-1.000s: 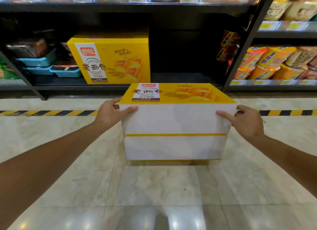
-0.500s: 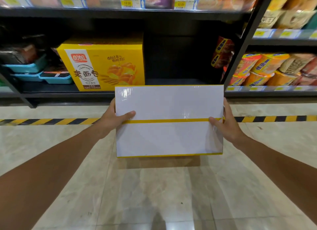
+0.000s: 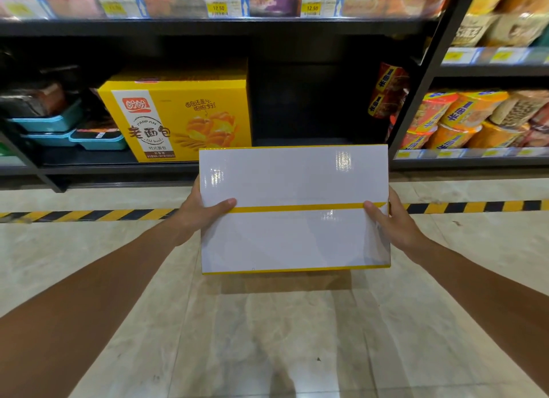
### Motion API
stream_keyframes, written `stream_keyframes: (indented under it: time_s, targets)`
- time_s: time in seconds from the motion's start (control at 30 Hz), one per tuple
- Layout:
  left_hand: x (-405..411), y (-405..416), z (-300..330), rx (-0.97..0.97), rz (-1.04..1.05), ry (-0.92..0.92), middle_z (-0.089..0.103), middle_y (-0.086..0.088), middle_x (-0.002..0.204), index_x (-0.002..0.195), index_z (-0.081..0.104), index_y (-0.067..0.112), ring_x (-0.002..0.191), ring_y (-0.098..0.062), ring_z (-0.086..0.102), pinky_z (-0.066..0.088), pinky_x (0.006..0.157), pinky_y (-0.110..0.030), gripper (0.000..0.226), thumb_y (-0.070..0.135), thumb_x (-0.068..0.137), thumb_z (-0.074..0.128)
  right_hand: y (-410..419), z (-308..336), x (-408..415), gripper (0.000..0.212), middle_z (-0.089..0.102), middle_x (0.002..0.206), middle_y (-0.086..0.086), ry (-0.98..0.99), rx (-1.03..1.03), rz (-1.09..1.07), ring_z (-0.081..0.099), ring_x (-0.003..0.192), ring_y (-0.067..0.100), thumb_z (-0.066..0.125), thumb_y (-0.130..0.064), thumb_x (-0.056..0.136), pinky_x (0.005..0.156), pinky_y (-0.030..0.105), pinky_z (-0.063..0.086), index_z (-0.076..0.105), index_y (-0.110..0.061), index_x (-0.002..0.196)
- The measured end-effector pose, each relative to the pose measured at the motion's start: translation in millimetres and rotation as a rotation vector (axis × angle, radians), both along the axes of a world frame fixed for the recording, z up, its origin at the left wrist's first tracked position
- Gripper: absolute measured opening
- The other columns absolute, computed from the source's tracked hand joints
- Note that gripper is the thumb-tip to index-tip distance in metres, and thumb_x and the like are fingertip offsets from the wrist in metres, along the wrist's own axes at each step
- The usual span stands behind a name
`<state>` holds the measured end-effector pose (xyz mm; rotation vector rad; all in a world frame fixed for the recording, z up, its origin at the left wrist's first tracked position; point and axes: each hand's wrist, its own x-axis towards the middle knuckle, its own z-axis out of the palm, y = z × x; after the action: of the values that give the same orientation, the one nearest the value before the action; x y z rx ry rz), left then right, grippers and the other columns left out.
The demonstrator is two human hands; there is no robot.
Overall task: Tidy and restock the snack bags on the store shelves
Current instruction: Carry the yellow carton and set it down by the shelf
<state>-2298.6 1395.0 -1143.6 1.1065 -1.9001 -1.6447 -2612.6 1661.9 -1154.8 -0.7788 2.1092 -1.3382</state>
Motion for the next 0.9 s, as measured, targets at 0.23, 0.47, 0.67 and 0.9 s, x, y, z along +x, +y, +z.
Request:
stream_keyframes:
  time_s: [0.23,0.47,0.67,0.9]
  targets:
    - [4.5,8.4,5.4,-0.006,0.025,-0.03,0.055,0.008,0.142,0.156,0.023,0.037,0.128,-0.015,0.057,0.054,0.101,-0.041,0.111,0.037,0.069,0.091,7.9,7.6,4.0,0.063,0.054,0.135,-0.009,0.015,-0.009,-0.001,0.051,0.121,0.013,0.066,-0.033,0.099,0.091,0.033,0.045,0.036,-0.027,0.154]
    - [13.0,5.2,49.8,0.372,0.121,-0.097,0.075,-0.006,0.11,0.13,0.066,0.028,0.104,-0.028,0.065,0.047,0.102,-0.061,0.092,0.096,0.074,0.041,36.5,28.2,-10.1,0.085,0.064,0.136,0.004,-0.293,0.096,0.004,0.064,0.118,0.033,0.039,-0.089,0.078,0.093,0.054,0.053,0.055,-0.031,0.139]
    - [17.1,30.3,34.5,0.358,0.012,-0.449,0.079,-0.008,0.107,0.129,0.063,0.028,0.103,-0.033,0.074,0.052,0.1,-0.063,0.051,0.049,0.085,0.079,50.3,24.4,-12.3,0.075,0.077,0.117,0.007,-0.467,0.383,0.171,0.072,0.11,0.037,0.072,-0.073,0.072,0.098,0.064,0.054,0.061,-0.031,0.133]
    - [16.5,48.8,31.6,0.325,0.039,-0.463,0.076,-0.013,0.113,0.116,0.06,0.028,0.104,-0.038,0.072,0.051,0.097,-0.069,0.039,0.029,0.084,0.083,55.3,18.7,5.4,0.096,0.074,0.122,0.002,-0.349,0.411,0.201,0.071,0.111,0.032,0.088,-0.075,0.052,0.102,0.058,0.053,0.061,-0.033,0.134]
